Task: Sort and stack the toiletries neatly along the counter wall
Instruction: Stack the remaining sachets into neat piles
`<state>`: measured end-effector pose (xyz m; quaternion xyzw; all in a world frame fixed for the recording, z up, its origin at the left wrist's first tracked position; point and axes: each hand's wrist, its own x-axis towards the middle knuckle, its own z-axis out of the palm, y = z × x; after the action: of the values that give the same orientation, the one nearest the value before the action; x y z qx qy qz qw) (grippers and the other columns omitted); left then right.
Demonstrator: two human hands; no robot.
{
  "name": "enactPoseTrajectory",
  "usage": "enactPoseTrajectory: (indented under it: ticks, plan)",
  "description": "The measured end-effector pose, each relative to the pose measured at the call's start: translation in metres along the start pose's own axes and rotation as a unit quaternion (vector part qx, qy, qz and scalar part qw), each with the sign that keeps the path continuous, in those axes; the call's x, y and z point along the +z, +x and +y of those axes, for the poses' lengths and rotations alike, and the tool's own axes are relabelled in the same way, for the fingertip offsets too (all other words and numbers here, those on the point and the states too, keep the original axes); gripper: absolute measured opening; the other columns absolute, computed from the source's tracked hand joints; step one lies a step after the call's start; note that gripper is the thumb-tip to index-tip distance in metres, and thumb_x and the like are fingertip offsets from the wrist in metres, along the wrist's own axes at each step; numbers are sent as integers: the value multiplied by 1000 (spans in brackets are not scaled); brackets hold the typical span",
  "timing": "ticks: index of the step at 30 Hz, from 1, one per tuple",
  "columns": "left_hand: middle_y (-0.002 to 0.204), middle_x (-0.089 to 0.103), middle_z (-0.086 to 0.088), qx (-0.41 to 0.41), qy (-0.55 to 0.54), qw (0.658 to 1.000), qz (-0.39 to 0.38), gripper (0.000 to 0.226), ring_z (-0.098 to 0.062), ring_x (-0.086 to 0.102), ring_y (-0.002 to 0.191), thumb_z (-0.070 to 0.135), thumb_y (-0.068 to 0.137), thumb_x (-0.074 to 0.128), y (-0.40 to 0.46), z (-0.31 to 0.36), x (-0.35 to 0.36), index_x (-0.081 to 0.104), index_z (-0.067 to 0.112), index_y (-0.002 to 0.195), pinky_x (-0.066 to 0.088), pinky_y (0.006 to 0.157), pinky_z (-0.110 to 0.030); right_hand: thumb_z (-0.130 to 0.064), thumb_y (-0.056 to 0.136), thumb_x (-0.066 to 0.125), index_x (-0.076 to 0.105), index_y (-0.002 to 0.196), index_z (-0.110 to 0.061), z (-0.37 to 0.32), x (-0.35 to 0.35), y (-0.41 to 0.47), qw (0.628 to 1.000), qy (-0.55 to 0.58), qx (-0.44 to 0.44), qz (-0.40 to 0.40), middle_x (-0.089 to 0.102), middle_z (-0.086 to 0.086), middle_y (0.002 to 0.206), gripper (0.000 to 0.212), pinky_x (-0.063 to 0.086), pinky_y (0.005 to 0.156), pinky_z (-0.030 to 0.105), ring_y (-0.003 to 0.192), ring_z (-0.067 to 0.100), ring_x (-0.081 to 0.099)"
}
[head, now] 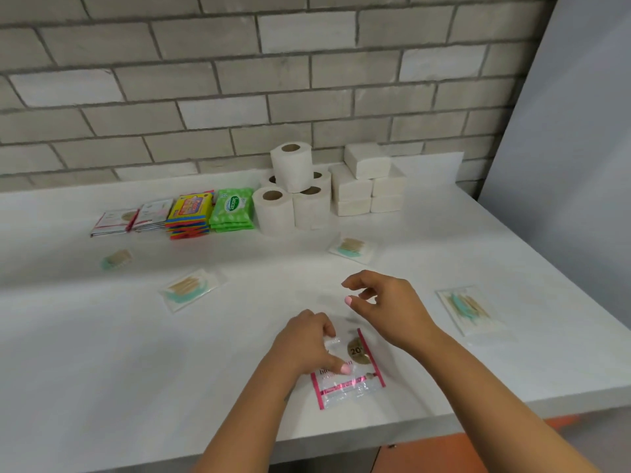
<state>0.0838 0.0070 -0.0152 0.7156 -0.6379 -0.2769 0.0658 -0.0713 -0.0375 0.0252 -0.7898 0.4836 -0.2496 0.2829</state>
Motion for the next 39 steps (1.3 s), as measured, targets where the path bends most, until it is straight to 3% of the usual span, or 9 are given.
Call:
enactPoseTrajectory:
  ticks: [8,15,20,22,26,31,34,37,39]
  plan:
    - [110,63,0,-29,-9,999,-25,56,-19,60,100,42,65,81,7,7,1,60,18,111,46,82,-28,-31,85,65,64,106,-34,10,3,-11,1000,-2,18,-13,66,-17,107,21,50,83,27,89,4,60]
    - [70,57,8,15,-122,992,2,31,-10,54,66,34,63,84,7,-5,-8,54,27,67,36,56,-20,-29,73,78,51,122,-32,13,10,-7,991,46,78,-94,57,-13,107,56,48,76,20,90,9,61]
    - [71,58,11,23,-171,985,23,32,-7,53,65,31,60,87,5,-19,-28,58,25,74,37,57,-19,-12,73,77,68,94,-21,9,21,10,979,131,90,-130,72,0,77,25,57,78,36,72,16,69]
    - [78,64,6,26,-193,980,38,34,-10,58,71,31,57,88,6,-29,-38,61,24,78,42,62,-22,-6,73,77,70,87,-17,1,25,19,973,171,89,-125,73,2,76,19,58,74,34,71,17,70]
    - [80,70,-4,13,-325,943,76,27,-13,64,72,23,61,87,6,-59,-63,66,20,78,50,68,-28,1,75,73,69,87,-10,-24,35,43,957,257,88,-104,72,8,76,16,56,63,25,66,18,69]
    - [97,74,-9,-4,-504,860,77,26,-21,71,88,17,76,77,7,-101,-93,70,12,101,58,73,-34,7,76,69,67,88,-2,-61,60,85,922,368,88,-84,70,6,70,15,48,50,17,59,14,66]
    - [99,74,-7,-22,-534,840,95,21,-20,71,89,17,81,70,13,-127,-111,70,14,102,58,75,-33,7,77,69,66,91,-4,-84,80,113,913,391,81,-77,70,9,72,18,51,53,22,62,17,66]
    - [97,74,-8,-39,-550,825,127,22,-18,71,84,16,85,67,20,-156,-135,68,11,106,58,70,-29,-2,77,73,60,105,-14,-108,107,140,931,353,61,-67,68,12,83,33,56,68,36,72,24,66]
    - [99,74,-10,-42,-562,813,145,24,-19,71,84,16,86,65,23,-177,-152,67,10,108,58,70,-30,-11,75,77,52,113,-24,-124,126,156,949,309,34,-55,64,3,95,47,56,67,31,73,18,68]
